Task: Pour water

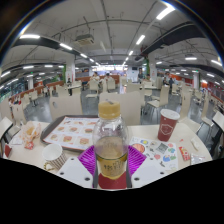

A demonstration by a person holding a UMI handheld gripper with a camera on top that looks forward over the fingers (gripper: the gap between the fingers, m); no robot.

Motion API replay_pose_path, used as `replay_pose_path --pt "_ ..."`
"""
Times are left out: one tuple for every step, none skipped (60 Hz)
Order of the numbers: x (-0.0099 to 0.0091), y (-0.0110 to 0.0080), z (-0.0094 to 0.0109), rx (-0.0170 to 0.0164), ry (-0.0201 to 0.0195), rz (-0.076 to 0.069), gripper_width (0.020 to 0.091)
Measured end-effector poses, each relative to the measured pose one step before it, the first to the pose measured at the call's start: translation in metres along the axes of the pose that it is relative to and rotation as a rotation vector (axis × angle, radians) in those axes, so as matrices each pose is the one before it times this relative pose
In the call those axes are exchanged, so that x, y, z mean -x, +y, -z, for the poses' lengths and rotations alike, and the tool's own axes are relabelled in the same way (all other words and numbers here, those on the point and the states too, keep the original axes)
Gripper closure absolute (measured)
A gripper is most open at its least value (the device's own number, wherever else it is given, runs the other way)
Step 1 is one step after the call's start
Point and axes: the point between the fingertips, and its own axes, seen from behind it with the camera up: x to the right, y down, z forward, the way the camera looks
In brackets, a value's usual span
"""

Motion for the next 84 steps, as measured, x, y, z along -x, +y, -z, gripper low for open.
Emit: replay_pose_path --pt "-0.00097 0.00646 -0.00087 0.01104 -0.00223 -0.0014 0.0733" --pt "-0.00136 0.00596 -0.00062 0.00959 -0.00086 -0.0028 0.0730" --pt "-0.00051 0.00503 -0.00305 0.00790 0.00018 -0.0023 0.0730" --pt "-0.00097 0.00489 -0.00110 0.00611 0.00021 -0.0025 0.0731" --pt "-0.00091 0.00540 -0.00065 0.00745 -0.00025 -0.0014 0.0729" --pt "-0.00083 0.00595 -0.00037 0.00948 0.00001 -0.0011 0.0731" --pt "0.00008 0.00382 0.00277 0.00466 -0.00100 0.0016 0.0723" --pt "0.00035 -0.00426 0.00096 -0.02769 -0.00251 0.0009 0.0729" --pt "-0.00066 0.00218 0.00047 0.00125 0.00422 0.0037 0.0727" --pt "-0.00028 0.00109 0.00131 -0.00007 0.00217 0.0023 0.0728" --pt "0.00078 -0.00100 0.00056 -0.00733 -0.00052 0.0005 0.0725" --pt "-0.00152 0.00114 -0.00074 -0.00203 0.00151 0.0033 0.0726" --pt "0.00015 -0.00011 0.00038 -0.00274 0.00169 0.0000 0.0720" --pt "-0.00016 -0.00002 0.00011 -0.00114 0.00194 -0.0015 0.0720" --pt "-0.00006 0.00028 0.00006 0.00077 0.00154 -0.0023 0.0711" --pt "0.00016 -0.00042 -0.00009 -0.00031 0.00077 -0.0035 0.0696" --pt "0.00013 -0.00026 0.00010 0.00193 0.00074 -0.0035 0.0684" --pt "0.00021 -0.00013 0.00009 0.00236 0.00065 -0.0034 0.0667" --pt "0.00030 -0.00017 -0.00003 0.00291 0.00009 -0.0030 0.0652" --pt "0.00011 0.00000 0.00016 0.00418 -0.00042 -0.0018 0.0633" --pt "0.00029 0.00059 0.00013 0.00653 -0.00158 -0.0016 0.0614" --pt "0.00026 0.00146 -0.00007 0.01174 -0.00188 -0.0030 0.0593" --pt "-0.00063 0.00257 0.00028 0.01780 0.00227 -0.0036 0.0557" --pt "-0.00022 0.00317 0.00079 0.01942 0.00074 -0.0033 0.0495" --pt "0.00001 0.00311 0.00113 0.01843 -0.00009 -0.0031 0.0418" --pt "0.00050 0.00295 0.00169 0.01760 -0.00202 -0.0030 0.0329" --pt "0.00051 0.00321 0.00098 0.01440 -0.00098 -0.0041 0.0242" --pt "-0.00070 0.00219 0.00265 0.01461 0.00330 -0.0050 0.0240" --pt "-0.00025 0.00186 0.00364 0.01306 0.00375 -0.0055 0.0264" --pt "-0.00114 0.00115 0.00437 0.00975 0.00813 -0.0067 0.0274" --pt "-0.00057 0.00088 0.00489 0.00796 0.00652 -0.0069 0.0271" --pt "0.00028 0.00046 0.00555 0.00616 0.00237 -0.0048 0.0259" --pt "0.00003 0.00055 0.00446 0.00603 -0.00318 -0.0020 0.0251" --pt "0.00084 -0.00006 0.00795 0.00630 0.00167 -0.0019 0.0258" --pt "0.00052 0.00092 0.00675 0.00814 0.00201 -0.0009 0.0256" --pt "0.00044 0.00136 0.00695 0.00965 0.00243 -0.0012 0.0256" --pt "0.00063 0.00123 0.00753 0.00881 0.00236 -0.0016 0.0254" --pt "0.00066 0.00104 0.00773 0.00764 0.00256 -0.0024 0.0254" --pt "0.00092 0.00038 0.00635 0.00733 0.00040 -0.0023 0.0251" --pt "0.00120 0.00150 0.00865 0.00645 0.00038 -0.0012 0.0254" --pt "0.00142 0.00149 0.00816 0.00760 -0.00059 -0.0007 0.0252" --pt "0.00149 0.00172 0.00794 0.00811 -0.00084 0.0008 0.0252" --pt "0.00107 0.00193 0.00784 0.00870 0.00033 0.0013 0.0254" --pt "0.00071 0.00246 0.00789 0.01026 0.00196 0.0004 0.0253" --pt "0.00080 0.00288 0.00798 0.01147 0.00296 -0.0019 0.0252" --pt "0.00124 0.00254 0.00790 0.00881 0.00145 -0.0034 0.0253" --pt "0.00197 0.00065 0.00515 0.00498 -0.00300 -0.0027 0.0250" --pt "0.00229 0.00193 0.00841 0.00152 -0.00432 -0.0003 0.0251" --pt "0.00186 0.00173 0.00666 0.00342 -0.00454 0.0007 0.0257" --pt "0.00120 0.00200 0.00686 0.00540 -0.00146 0.0000 0.0254" --pt "0.00060 0.00208 0.00668 0.00553 0.00097 -0.0019 0.0255" --pt "0.00077 0.00171 0.00650 0.00433 0.00205 -0.0029 0.0256" --pt "0.00043 0.00170 0.00625 0.00252 0.00247 -0.0032 0.0255" --pt "0.00058 0.00166 0.00586 0.00192 0.00203 -0.0041 0.0254" --pt "0.00041 0.00077 0.00462 0.00323 -0.00027 -0.0049 0.0255" --pt "0.00139 0.00190 0.00621 0.00097 0.00124 -0.0035 0.0253" --pt "0.00103 0.00133 0.00525 0.00123 -0.00011 -0.0028 0.0253" --pt "0.00085 0.00094 0.00404 0.00021 0.00014 -0.0019 0.0255" --pt "0.00048 0.00058 0.00389 -0.00020 0.00184 -0.0013 0.0254" --pt "0.00007 0.00041 0.00375 -0.00087 0.00314 -0.0014 0.0254" --pt "-0.00093 0.00024 0.00286 -0.00016 0.00282 -0.0003 0.0255" --pt "0.00017 0.00039 0.00312 -0.00100 0.00343 0.0022 0.0253" --pt "0.00027 -0.00019 0.00294 -0.00274 0.00325 0.0040 0.0253" --pt "0.00011 -0.00049 0.00284 -0.00427 0.00403 0.0038 0.0253" --pt "-0.00028 -0.00048 0.00254 -0.00393 0.00521 0.0029 0.0253" --pt "-0.00049 -0.00008 0.00253 -0.00167 0.00583 0.0030 0.0253" --pt "-0.00047 0.00018 0.00238 -0.00033 0.00514 0.0031 0.0254" --pt "-0.00110 -0.00107 0.00183 0.00037 0.00222 0.0028 0.0254" --pt "-0.00011 -0.00075 0.00131 -0.00262 0.00263 0.0024 0.0254" --pt "-0.00001 -0.00068 0.00106 -0.00385 0.00240 0.0013 0.0253" --pt "0.00004 -0.00071 0.00132 -0.00312 0.00193 0.0015 0.0253" --pt "-0.00022 -0.00044 0.00094 -0.00142 0.00243 0.0021 0.0254" --pt "-0.00026 0.00008 0.00054 0.00040 0.00213 0.0022 0.0255" --pt "-0.00015 -0.00011 0.00065 0.00071 0.00085 0.0000 0.0253" --pt "-0.00076 -0.00009 -0.00047 0.00027 -0.00008 -0.0018 0.0253" --pt "-0.00021 0.00004 0.00076 0.00032 0.00063 -0.0019 0.0253" --pt "-0.00042 0.00005 0.00058 0.00019 0.00192 -0.0005 0.0252" --pt "-0.00082 0.00009 0.00061 0.00083 0.00290 0.0024 0.0252" --pt "-0.00079 0.00054 0.00022 0.00135 0.00350 0.0043 0.0253" --pt "-0.00080 -0.00010 0.00023 -0.00018 0.00396 0.0056 0.0254" --pt "-0.00036 -0.00042 0.00007 -0.00275 0.00254 0.0042 0.0254" --pt "0.00041 -0.00073 0.00016 -0.00167 -0.00123 0.0015 0.0253" --pt "0.00099 -0.00013 -0.00050 0.00160 -0.00554 -0.0008 0.0250" --pt "0.00138 -0.00013 -0.00038 0.00268 -0.00604 0.0001 0.0252"
